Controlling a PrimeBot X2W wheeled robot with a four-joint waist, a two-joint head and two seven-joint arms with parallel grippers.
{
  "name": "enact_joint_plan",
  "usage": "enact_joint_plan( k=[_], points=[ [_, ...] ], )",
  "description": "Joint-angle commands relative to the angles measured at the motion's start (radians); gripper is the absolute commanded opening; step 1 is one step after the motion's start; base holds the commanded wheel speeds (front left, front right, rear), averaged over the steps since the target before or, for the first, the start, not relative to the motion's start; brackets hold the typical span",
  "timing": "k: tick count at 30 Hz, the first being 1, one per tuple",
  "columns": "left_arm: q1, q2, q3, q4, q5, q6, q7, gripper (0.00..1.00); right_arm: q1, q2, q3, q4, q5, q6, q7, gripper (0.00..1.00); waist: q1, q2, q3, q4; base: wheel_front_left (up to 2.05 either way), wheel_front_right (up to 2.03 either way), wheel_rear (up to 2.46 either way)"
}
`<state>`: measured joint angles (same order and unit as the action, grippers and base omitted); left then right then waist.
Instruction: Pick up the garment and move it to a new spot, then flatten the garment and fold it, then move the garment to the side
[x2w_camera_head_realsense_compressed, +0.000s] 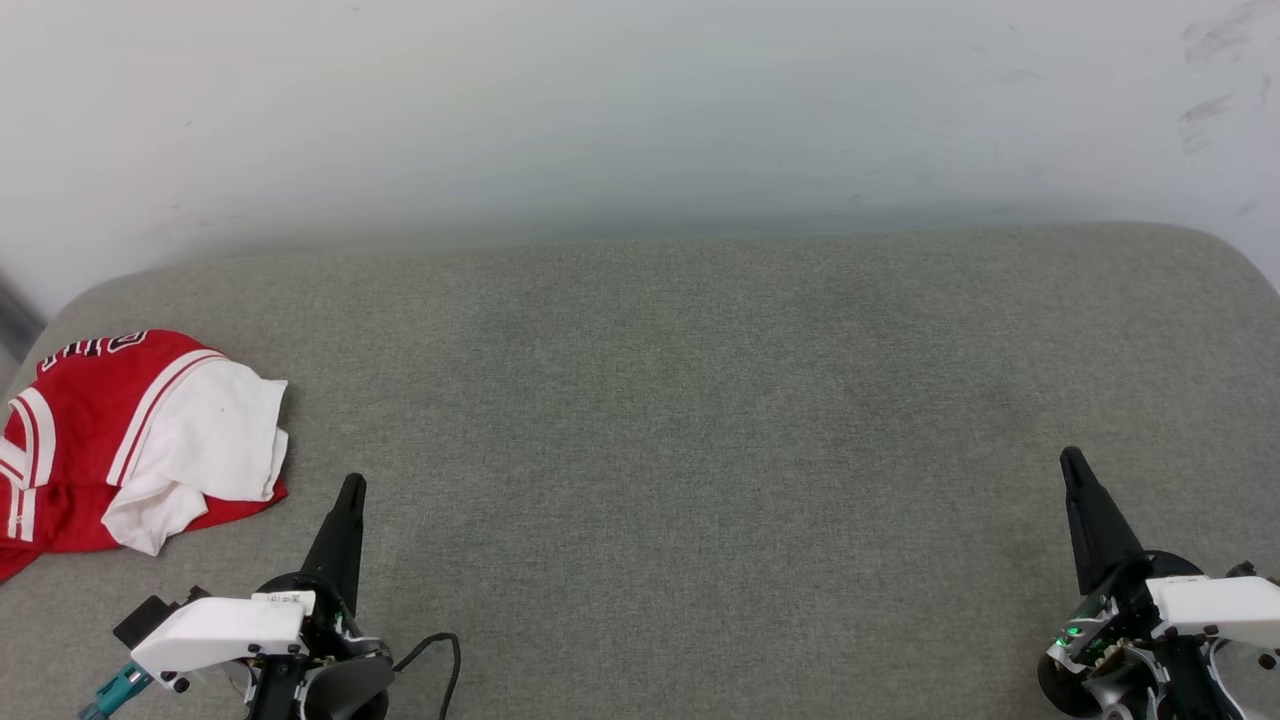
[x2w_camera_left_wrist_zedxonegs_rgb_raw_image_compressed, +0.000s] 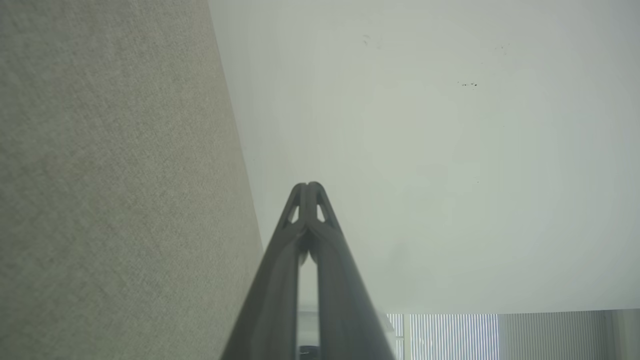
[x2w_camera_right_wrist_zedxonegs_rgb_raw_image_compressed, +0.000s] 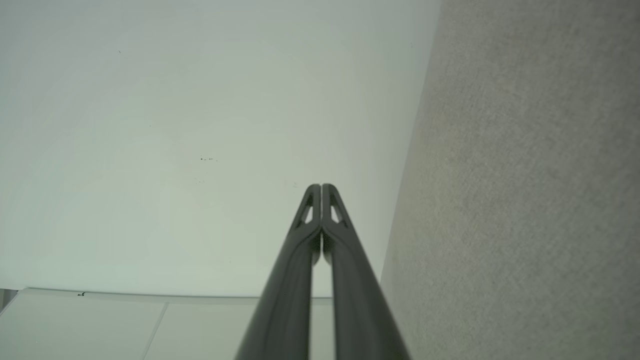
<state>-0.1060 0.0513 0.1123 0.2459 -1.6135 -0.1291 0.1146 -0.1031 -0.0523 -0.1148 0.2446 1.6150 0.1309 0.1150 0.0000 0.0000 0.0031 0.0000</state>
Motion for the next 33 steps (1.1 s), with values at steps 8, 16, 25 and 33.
enact_joint_plan(
  k=[8, 16, 25, 33],
  points=[
    [-0.006, -0.001, 0.003, 0.000, 0.002, -0.003, 0.002, 0.00, -0.010, 0.003, 0.000, 0.001, -0.005, 0.000, 0.001, 0.00, 0.0000, 0.0000, 0.000, 0.000, 0.00, 0.00, 0.00],
    [-0.006, -0.001, 0.003, 0.000, 0.002, -0.003, 0.002, 0.00, -0.010, 0.003, 0.000, 0.001, -0.005, 0.000, 0.001, 0.00, 0.0000, 0.0000, 0.000, 0.000, 0.00, 0.00, 0.00],
    [-0.006, -0.001, 0.003, 0.000, 0.002, -0.003, 0.002, 0.00, -0.010, 0.003, 0.000, 0.001, -0.005, 0.000, 0.001, 0.00, 0.0000, 0.0000, 0.000, 0.000, 0.00, 0.00, 0.00],
    [-0.006, -0.001, 0.003, 0.000, 0.001, -0.003, 0.002, 0.00, -0.010, 0.003, 0.000, 0.001, -0.005, 0.000, 0.001, 0.00, 0.0000, 0.0000, 0.000, 0.000, 0.00, 0.00, 0.00]
  ],
)
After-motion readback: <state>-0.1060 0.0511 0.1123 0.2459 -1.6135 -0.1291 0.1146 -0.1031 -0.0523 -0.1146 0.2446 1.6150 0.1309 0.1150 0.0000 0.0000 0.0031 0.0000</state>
